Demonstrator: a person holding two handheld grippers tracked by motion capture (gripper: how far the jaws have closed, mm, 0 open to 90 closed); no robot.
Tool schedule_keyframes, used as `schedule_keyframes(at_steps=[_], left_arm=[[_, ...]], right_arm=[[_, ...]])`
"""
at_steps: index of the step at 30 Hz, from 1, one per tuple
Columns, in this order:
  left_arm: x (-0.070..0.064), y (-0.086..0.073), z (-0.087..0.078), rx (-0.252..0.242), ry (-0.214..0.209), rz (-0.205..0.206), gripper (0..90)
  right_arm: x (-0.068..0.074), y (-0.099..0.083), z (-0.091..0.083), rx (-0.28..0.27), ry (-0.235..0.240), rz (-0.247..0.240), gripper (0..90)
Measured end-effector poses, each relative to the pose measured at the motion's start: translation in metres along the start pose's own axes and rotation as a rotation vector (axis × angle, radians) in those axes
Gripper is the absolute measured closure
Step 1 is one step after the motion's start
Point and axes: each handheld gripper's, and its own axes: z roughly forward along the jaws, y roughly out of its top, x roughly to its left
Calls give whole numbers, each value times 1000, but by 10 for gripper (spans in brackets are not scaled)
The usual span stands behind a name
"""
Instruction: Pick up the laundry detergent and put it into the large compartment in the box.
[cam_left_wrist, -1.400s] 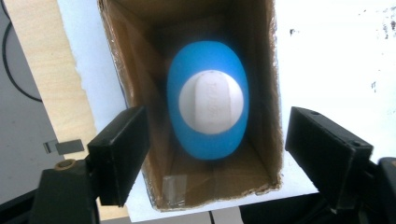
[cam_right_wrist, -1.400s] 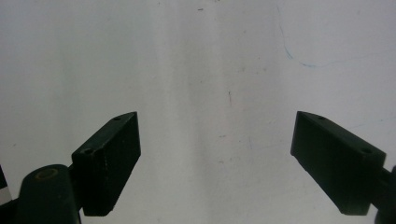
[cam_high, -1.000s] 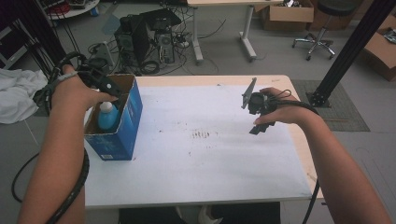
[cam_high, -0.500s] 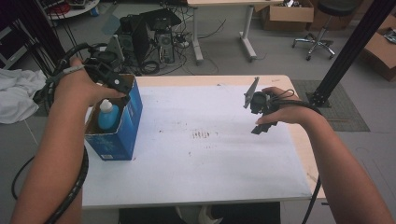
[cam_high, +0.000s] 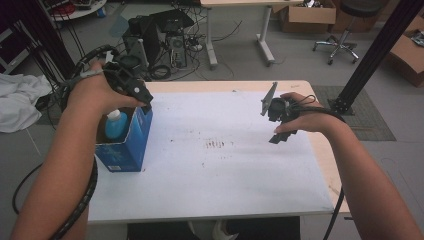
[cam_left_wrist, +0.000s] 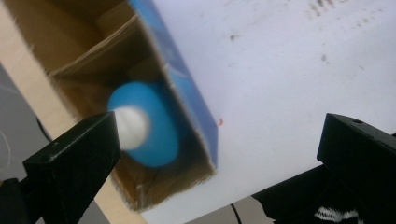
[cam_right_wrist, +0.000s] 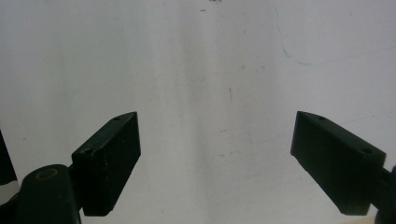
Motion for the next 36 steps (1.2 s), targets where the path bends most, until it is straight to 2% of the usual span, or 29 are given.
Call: schedule_keyframes(at_steps=[1,2,4,6,11,15,19,22,24,25,27,32,36], left_arm=[[-3,1,0,-7,10,18,1],[-8,4,-1,-20,32,64,1],[-13,7,-1,-32,20,102,1],[-19,11,1,-45,2,164,1],[-41,19,8,-54,-21,377,1],[-58,26,17,-46,-67,523,1],[-75,31,27,-49,-104,663,1],[-83,32,33,-39,-112,741,1],[-89,32,37,-59,-130,792,1],[-91,32,39,-67,-140,805,1],[-96,32,43,-51,-155,827,1],[-109,29,48,-31,-172,939,1],[-115,28,49,-19,-173,961,0]], right_arm=[[0,0,0,0,1,-2,159],[0,0,0,3,2,-1,159],[0,-1,0,8,6,-2,159],[0,-2,0,13,9,1,159],[0,-2,-4,44,13,-3,160],[-1,-2,-12,32,14,-3,159],[-1,-1,-17,48,17,2,159],[0,1,-18,64,13,-3,160],[1,3,-18,67,13,-8,160],[2,4,-19,63,16,-12,160],[2,4,-20,71,19,-20,159],[2,4,-22,75,16,-27,160],[0,2,-22,80,19,-20,160]])
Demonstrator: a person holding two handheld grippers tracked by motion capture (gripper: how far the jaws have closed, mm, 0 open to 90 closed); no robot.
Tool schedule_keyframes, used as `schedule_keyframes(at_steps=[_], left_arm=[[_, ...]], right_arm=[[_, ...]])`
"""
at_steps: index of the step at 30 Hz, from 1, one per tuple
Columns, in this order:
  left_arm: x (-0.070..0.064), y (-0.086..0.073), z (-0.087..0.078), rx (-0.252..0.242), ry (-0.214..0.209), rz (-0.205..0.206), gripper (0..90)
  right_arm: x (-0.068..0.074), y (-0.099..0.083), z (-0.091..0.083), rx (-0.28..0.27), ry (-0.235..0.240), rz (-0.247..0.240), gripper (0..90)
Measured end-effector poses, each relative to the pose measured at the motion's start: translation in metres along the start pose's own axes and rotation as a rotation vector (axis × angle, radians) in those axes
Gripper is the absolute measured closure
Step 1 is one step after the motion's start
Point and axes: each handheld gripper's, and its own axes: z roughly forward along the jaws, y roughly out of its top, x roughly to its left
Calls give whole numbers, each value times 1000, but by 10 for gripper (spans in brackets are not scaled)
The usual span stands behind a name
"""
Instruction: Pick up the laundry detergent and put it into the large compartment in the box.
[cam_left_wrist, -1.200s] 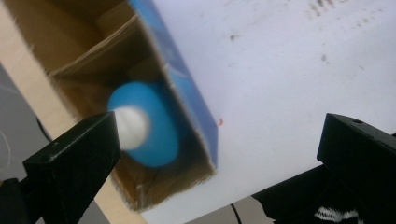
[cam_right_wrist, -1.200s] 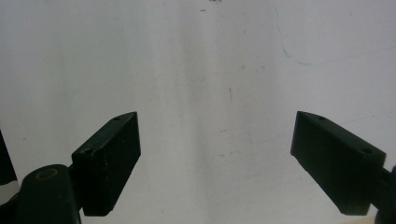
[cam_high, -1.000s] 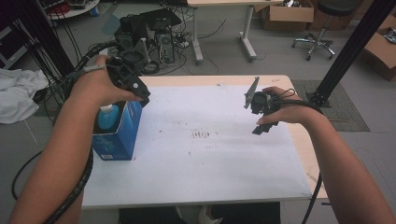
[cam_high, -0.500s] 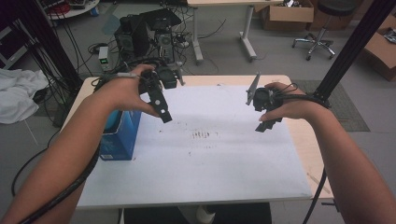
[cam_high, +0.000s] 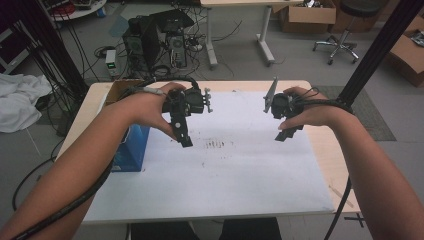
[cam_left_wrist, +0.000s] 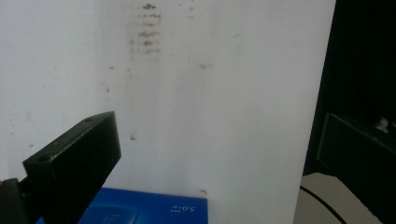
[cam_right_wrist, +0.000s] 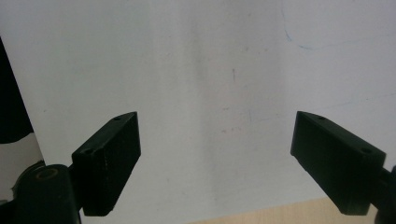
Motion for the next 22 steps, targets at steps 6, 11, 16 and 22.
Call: schedule_keyframes(at_steps=[6,11,16,22], left_arm=[[-3,5,3,2,-6,21,1],[-1,7,2,0,-4,26,1],[3,7,2,-13,-9,20,1],[5,7,6,-15,-14,24,1]], right_arm=[[-1,1,1,2,1,-1,160],[-2,3,2,5,5,-7,160],[-3,5,4,7,5,-9,160],[-2,6,4,4,-2,-1,160]])
